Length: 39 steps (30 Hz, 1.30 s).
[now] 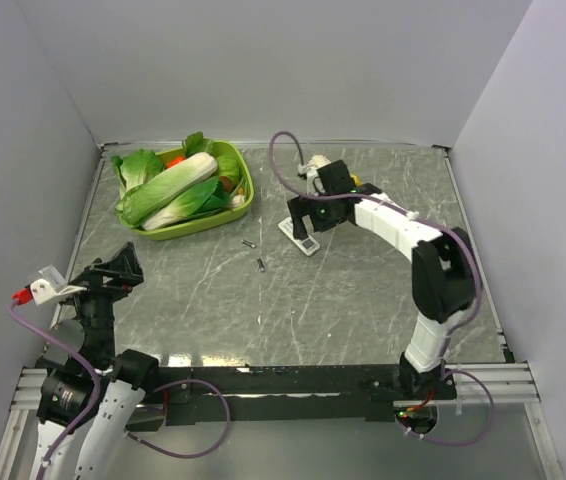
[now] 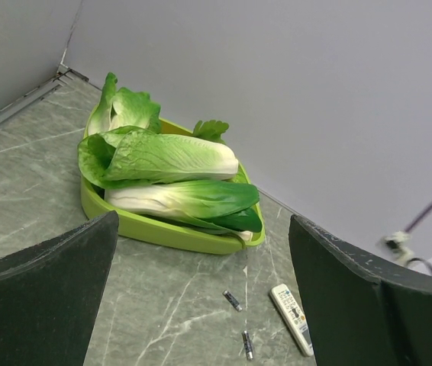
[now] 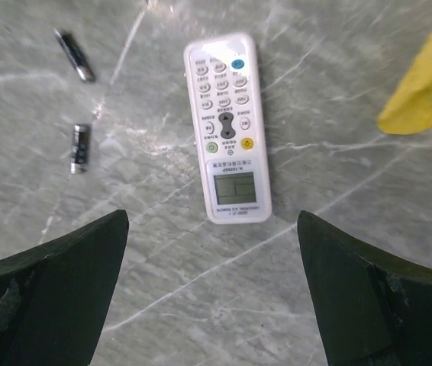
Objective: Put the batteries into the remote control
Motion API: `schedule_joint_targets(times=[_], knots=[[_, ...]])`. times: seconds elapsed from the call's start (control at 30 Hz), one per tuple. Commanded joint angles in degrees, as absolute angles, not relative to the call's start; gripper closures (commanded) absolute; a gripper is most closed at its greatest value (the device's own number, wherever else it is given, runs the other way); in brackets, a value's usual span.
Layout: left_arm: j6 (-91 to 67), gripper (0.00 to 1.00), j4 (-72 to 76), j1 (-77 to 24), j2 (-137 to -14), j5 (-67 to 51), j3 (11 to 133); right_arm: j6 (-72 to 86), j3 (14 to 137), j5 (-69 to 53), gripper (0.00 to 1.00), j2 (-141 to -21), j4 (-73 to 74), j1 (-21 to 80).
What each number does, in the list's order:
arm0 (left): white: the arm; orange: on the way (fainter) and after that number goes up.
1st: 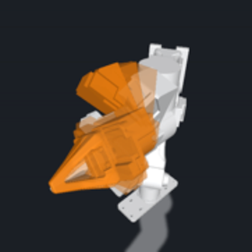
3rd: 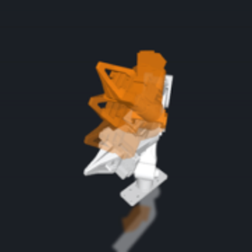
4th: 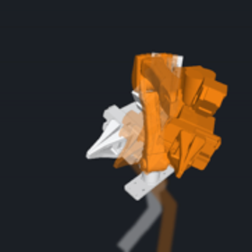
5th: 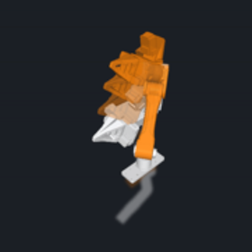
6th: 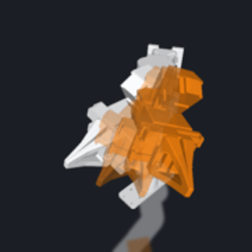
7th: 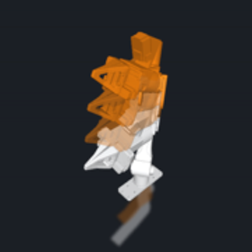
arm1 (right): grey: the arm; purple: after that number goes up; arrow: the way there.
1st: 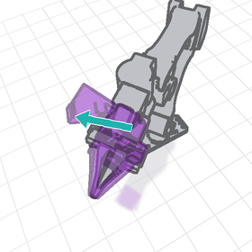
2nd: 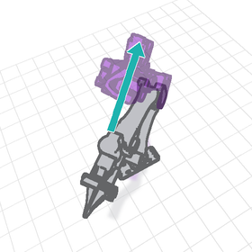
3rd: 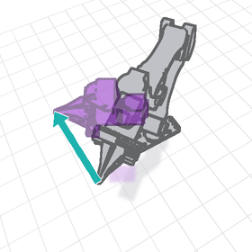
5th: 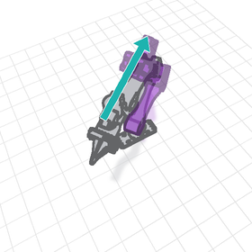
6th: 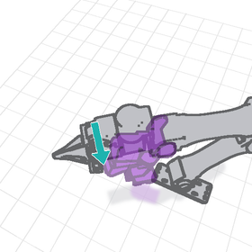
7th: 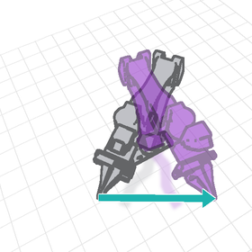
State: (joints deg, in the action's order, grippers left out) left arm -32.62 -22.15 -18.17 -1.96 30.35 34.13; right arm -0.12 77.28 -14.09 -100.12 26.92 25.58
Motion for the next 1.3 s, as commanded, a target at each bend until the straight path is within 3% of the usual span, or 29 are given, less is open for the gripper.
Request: schedule_joint_targets(times=[0.0,0.3,0.7,0.8,1.0,1.1,1.27], knots=[[-32.3,0.03,-21.5,-17.8,-1.9,29.5,36.0,-3.0,81.4,-11.4,0.0,-106.6,30.8,27.9],[-32.3,0.03,-21.4,-17.8,-2.2,29.3,35.9,-2.5,83.0,-4.8,0.04,-112.3,30.6,29.7],[-31.8,0.03,-21.2,-17.8,-3.3,28.0,35.9,-3.7,81.9,-2.3,0.22,-115.1,29.3,30.8],[-31.6,0.03,-20.9,-17.8,-3.9,27.3,35.8,-4.0,80.5,-2.2,0.35,-113.3,28.6,31.0],[-29.9,0.03,-20.0,-17.8,-6.5,23.4,35.9,-4.6,78.0,-2.6,0.74,-107.9,29.4,31.0],[-27.2,0.03,-18.1,-17.8,-8.5,17.1,35.2,-4.5,75.0,-4.3,0.82,-103.1,29.1,31.2],[-22.5,0.03,-14.2,-17.8,-14.3,3.8,34.7,-4.7,69.2,-9.1,0.85,-91.8,29.4,32.4]])
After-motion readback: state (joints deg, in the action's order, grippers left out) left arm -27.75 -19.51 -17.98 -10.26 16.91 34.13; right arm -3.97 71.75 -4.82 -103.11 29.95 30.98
